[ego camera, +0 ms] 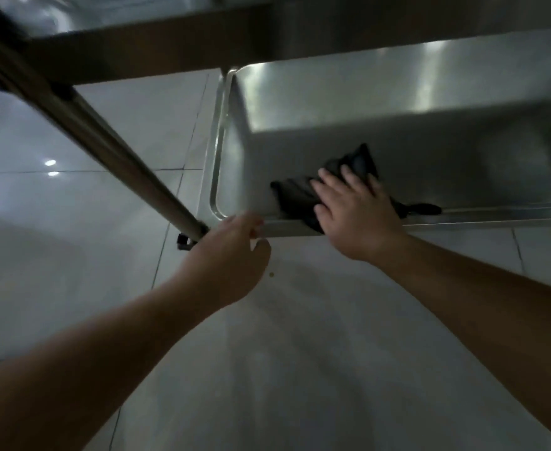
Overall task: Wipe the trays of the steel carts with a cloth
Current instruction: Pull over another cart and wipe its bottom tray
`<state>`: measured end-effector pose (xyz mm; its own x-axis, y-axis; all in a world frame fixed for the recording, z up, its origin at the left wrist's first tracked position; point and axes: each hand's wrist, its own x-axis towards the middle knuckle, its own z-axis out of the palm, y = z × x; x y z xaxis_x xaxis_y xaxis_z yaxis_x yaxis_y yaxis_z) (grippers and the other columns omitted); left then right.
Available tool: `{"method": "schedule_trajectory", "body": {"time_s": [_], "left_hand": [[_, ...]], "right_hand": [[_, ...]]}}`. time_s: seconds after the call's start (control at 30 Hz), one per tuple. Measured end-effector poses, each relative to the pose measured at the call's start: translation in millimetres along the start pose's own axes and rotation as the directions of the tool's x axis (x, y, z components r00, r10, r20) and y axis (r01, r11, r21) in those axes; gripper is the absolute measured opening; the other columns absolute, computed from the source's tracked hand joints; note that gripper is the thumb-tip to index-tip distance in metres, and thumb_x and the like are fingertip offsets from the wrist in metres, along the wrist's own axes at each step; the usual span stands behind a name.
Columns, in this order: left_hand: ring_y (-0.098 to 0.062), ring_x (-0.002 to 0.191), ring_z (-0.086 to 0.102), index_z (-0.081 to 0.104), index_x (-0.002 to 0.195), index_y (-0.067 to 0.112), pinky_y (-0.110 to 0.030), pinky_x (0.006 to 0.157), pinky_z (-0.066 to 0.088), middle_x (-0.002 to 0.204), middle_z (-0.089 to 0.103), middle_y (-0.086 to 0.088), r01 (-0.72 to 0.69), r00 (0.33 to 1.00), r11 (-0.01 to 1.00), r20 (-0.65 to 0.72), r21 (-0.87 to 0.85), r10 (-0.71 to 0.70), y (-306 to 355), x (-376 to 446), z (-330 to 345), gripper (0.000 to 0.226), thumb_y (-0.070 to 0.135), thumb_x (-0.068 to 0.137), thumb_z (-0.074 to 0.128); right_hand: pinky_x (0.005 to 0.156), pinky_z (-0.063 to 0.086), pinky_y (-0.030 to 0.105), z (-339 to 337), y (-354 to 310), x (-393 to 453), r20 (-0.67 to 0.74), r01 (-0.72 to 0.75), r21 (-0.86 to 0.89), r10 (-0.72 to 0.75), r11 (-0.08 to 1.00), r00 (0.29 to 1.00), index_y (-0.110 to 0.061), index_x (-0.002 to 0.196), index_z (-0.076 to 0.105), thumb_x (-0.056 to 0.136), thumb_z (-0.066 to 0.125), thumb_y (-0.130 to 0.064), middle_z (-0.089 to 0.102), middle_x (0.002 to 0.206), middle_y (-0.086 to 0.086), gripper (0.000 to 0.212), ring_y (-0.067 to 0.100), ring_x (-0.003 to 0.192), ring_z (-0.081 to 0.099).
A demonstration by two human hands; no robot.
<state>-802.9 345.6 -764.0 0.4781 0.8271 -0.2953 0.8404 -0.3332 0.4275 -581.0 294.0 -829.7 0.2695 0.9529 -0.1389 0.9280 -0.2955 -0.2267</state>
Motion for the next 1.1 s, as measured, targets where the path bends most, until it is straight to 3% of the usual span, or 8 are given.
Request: {"method": "schedule_trajectory", "body": {"time_s": [0.1, 0.2, 0.4, 0.53, 0.6, 0.7, 0.83, 1.1], "left_hand": [[-0.005, 0.088, 0.055, 0.055, 0.126, 0.038, -0.023, 0.067, 0.045, 0.106, 0.048, 0.016, -0.192, 0.971, 0.981, -0.141, 0.016, 0.192, 35.6, 31.9, 15.0, 0.022, 0.034, 0.105, 0.048], [-0.019, 0.107, 0.057, 0.056, 0.127, 0.032, -0.040, 0.088, 0.054, 0.117, 0.054, 0.008, -0.297, 0.947, 0.955, -0.128, -0.010, 0.294, 65.8, 56.5, 31.1, 0.025, 0.031, 0.105, 0.044], [-0.026, 0.134, 0.046, 0.051, 0.144, 0.021, -0.047, 0.114, 0.040, 0.141, 0.052, -0.005, -0.299, 0.946, 0.953, -0.115, 0.056, 0.304, 114.6, 67.5, 79.4, 0.041, 0.027, 0.104, 0.045], [-0.024, 0.135, 0.044, 0.047, 0.143, 0.021, -0.045, 0.115, 0.035, 0.142, 0.047, -0.002, -0.297, 0.943, 0.952, -0.135, 0.066, 0.304, 143.0, 76.0, 109.8, 0.039, 0.030, 0.106, 0.042], [-0.026, 0.138, 0.042, 0.045, 0.145, 0.020, -0.046, 0.117, 0.032, 0.146, 0.045, -0.003, -0.282, 0.941, 0.958, -0.181, 0.042, 0.285, 156.3, 83.0, 119.8, 0.041, 0.030, 0.106, 0.042], [-0.027, 0.146, 0.036, 0.042, 0.151, 0.022, -0.046, 0.121, 0.028, 0.156, 0.039, -0.002, -0.262, 0.941, 0.965, -0.224, -0.002, 0.255, 176.4, 89.5, 132.6, 0.045, 0.033, 0.107, 0.040], [-0.025, 0.153, 0.030, 0.036, 0.155, 0.025, -0.047, 0.125, 0.025, 0.162, 0.034, 0.000, -0.308, 0.934, 0.951, -0.178, 0.033, 0.309, 195.7, 93.4, 149.5, 0.049, 0.042, 0.109, 0.032], [-0.015, 0.162, 0.010, 0.022, 0.166, 0.020, -0.037, 0.131, 0.007, 0.175, 0.018, 0.000, -0.259, 0.939, 0.939, -0.169, 0.227, 0.300, 191.7, 98.1, 162.3, 0.072, 0.059, 0.106, 0.020]], "right_hand": [[0.128, 0.004, 0.049, -3.6, 7.7, -6.0, 0.003, 0.103, -0.007, -0.103, 0.995, 0.995, -0.036, 0.163, 0.028, 0.108, 0.025, -0.047, 0.017, 0.173, -0.015, 0.055, 0.015, 0.161, 0.009], [0.128, 0.007, 0.049, -13.3, 62.2, -22.3, -0.032, 0.056, 0.000, -0.056, 0.998, 0.998, -0.037, 0.162, 0.031, 0.108, 0.028, -0.045, 0.019, 0.172, -0.015, 0.054, 0.015, 0.160, 0.013], [0.127, 0.017, 0.053, -52.1, 268.6, -74.8, -0.111, -0.438, -0.040, 0.432, 0.898, 0.895, -0.030, 0.161, 0.036, 0.102, 0.023, -0.048, 0.021, 0.173, -0.008, 0.063, 0.024, 0.159, 0.019], [0.126, 0.010, 0.057, -57.4, 279.7, -68.2, -0.090, -0.649, 0.044, 0.650, 0.759, 0.754, -0.031, 0.161, 0.031, 0.105, 0.028, -0.043, 0.014, 0.174, -0.009, 0.058, 0.024, 0.160, 0.012], [0.125, 0.010, 0.055, -50.0, 242.2, -59.2, -0.128, -0.576, 0.055, 0.578, 0.815, 0.806, -0.030, 0.160, 0.035, 0.105, 0.033, -0.043, 0.018, 0.174, -0.008, 0.057, 0.025, 0.160, 0.014], [0.126, 0.010, 0.050, -37.4, 181.8, -57.8, -0.094, -0.229, -0.015, 0.227, 0.973, 0.969, -0.033, 0.162, 0.034, 0.107, 0.032, -0.046, 0.020, 0.173, -0.010, 0.056, 0.022, 0.160, 0.014], [0.129, 0.005, 0.047, -39.7, 186.5, -63.3, -0.022, -0.001, -0.030, 0.000, 1.000, 1.000, -0.035, 0.164, 0.027, 0.111, 0.024, -0.047, 0.016, 0.173, -0.014, 0.055, 0.017, 0.161, 0.008], [0.128, 0.016, 0.055, -82.4, 401.2, -107.0, -0.130, -0.474, -0.080, 0.463, 0.877, 0.877, -0.026, 0.163, 0.030, 0.103, 0.021, -0.049, 0.019, 0.174, -0.004, 0.065, 0.026, 0.160, 0.017]]}}
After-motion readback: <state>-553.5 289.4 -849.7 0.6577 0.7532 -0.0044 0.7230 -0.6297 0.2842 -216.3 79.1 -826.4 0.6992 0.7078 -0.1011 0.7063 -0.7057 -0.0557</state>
